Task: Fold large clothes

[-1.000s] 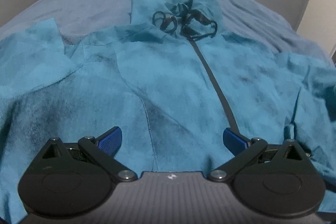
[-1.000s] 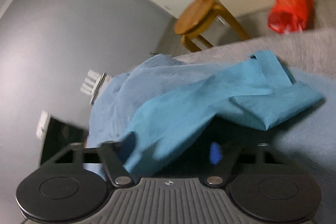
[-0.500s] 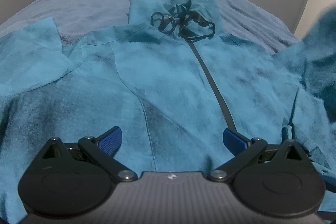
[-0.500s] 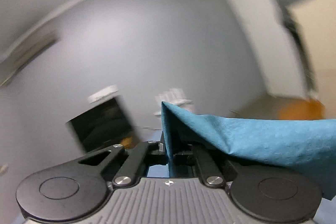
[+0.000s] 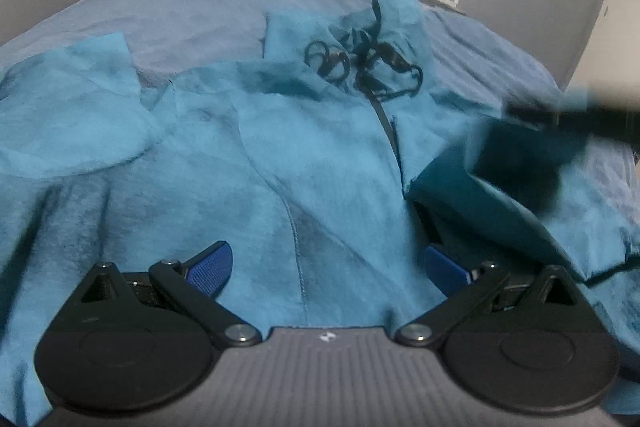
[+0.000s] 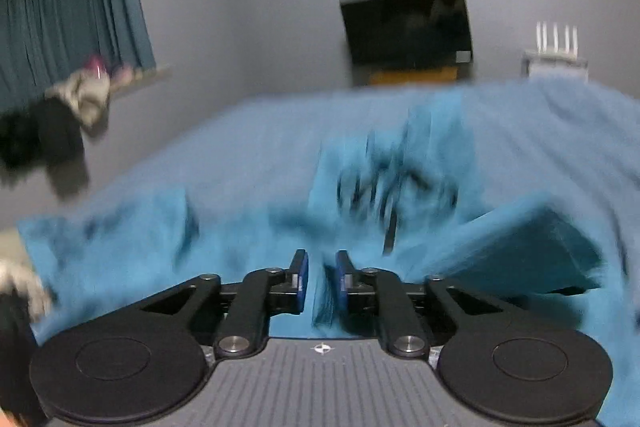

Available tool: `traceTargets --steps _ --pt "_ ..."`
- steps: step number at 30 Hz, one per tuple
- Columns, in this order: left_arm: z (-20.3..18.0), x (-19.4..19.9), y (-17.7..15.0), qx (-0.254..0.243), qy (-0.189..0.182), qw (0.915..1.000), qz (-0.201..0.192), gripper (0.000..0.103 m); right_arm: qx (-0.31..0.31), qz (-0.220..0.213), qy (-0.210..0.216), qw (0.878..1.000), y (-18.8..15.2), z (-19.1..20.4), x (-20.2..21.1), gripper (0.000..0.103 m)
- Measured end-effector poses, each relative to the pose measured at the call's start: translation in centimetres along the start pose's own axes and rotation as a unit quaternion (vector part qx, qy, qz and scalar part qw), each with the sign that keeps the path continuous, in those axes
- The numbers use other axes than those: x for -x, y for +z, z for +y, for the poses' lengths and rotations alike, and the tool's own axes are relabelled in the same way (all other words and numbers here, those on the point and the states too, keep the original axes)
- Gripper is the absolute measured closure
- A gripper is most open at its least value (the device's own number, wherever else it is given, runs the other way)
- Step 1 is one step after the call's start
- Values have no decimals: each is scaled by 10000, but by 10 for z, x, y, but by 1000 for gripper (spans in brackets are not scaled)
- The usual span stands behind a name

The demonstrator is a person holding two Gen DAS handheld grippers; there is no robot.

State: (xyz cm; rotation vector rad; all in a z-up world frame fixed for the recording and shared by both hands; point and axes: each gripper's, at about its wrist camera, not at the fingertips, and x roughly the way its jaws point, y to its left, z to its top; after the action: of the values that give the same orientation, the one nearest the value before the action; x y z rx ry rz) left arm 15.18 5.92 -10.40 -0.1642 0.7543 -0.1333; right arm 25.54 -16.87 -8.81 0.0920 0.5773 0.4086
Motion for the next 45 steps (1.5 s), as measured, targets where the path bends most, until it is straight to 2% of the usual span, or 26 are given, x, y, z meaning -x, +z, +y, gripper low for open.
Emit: traceTargets --steps 1,2,3,6,7,8,9,11,14,16,18,21,25,26,27,28,29,30,31,32,36,39,42,45 --pt "1 3 1 23 -28 10000 -62 0 -48 97 -26 9999 -13 -4 -3 66" --pt "1 7 2 34 -74 9999 -140 0 -154 133 -19 9998 -24 0 1 60" --pt "2 11 4 38 -115 9997 -204 0 -345 123 8 9993 -30 -16 8 53" --pt "-1 19 18 59 -329 9989 -327 0 -1091 -29 109 9940 -45 -48 32 39" --pt "-4 21 25 70 -450 9985 -319 0 -1332 -159 75 9909 -49 -62 41 37" --pt "-9 21 33 25 -531 9982 -287 0 -1534 -287 45 9877 -37 -57 69 36" --pt "-18 21 41 -106 -601 9978 -252 0 -1739 -406 32 9839 -40 -67 76 35" --pt "-42 20 56 -606 -781 9948 -262 0 -2188 -681 -99 9733 -42 -84 94 32" --pt "-95 13 66 -1691 -1046 9797 -236 0 -2746 -1088 -453 9543 -47 -112 103 31" --pt "-134 2 63 -2417 -1100 9639 -190 0 -2920 -1265 -726 9452 -53 -128 106 31" --pt "-168 -10 53 -2937 -1178 9486 -77 0 -3016 -1386 -902 9390 -59 -138 107 30" --pt "-206 -26 35 -3338 -1547 9297 140 3 -3122 -1504 -1058 9320 -66 -152 105 30" --pt "-234 -40 11 -3767 -1771 9086 350 8 -3120 -1671 -1128 9285 -70 -166 104 30" --pt "-237 -43 6 -3854 -1745 9054 342 11 -3089 -1704 -1139 9288 -69 -166 108 30" --pt "-241 -47 3 -3939 -1577 9050 299 26 -3057 -1735 -1149 9291 -69 -166 109 30" --pt "-242 -52 1 -3967 -1364 9073 301 50 -3038 -1757 -1149 9293 -70 -168 108 30" --pt "-240 -57 3 -3893 -1219 9123 347 63 -3031 -1770 -1134 9295 -64 -166 118 30" --pt "-233 -60 9 -3631 -1242 9226 389 78 -3028 -1778 -1113 9297 -63 -166 118 30" --pt "-225 -58 14 -3365 -1295 9322 333 89 -3027 -1778 -1090 9300 -63 -166 118 30" --pt "-215 -54 22 -3094 -1256 9424 185 93 -3015 -1762 -1060 9310 -63 -166 118 30" --pt "-167 -26 53 -2150 -836 9716 -518 94 -2814 -1697 -1009 9391 -61 -161 115 30" --pt "-114 -4 77 -1169 -382 9884 -890 95 -2571 -1592 -971 9482 -56 -155 109 30" --pt "-61 16 89 -286 235 9929 -1131 95 -2397 -1480 -895 9553 -53 -150 101 30" --pt "-11 27 90 339 829 9909 -1009 95 -2239 -1392 -835 9610 -51 -146 96 30"
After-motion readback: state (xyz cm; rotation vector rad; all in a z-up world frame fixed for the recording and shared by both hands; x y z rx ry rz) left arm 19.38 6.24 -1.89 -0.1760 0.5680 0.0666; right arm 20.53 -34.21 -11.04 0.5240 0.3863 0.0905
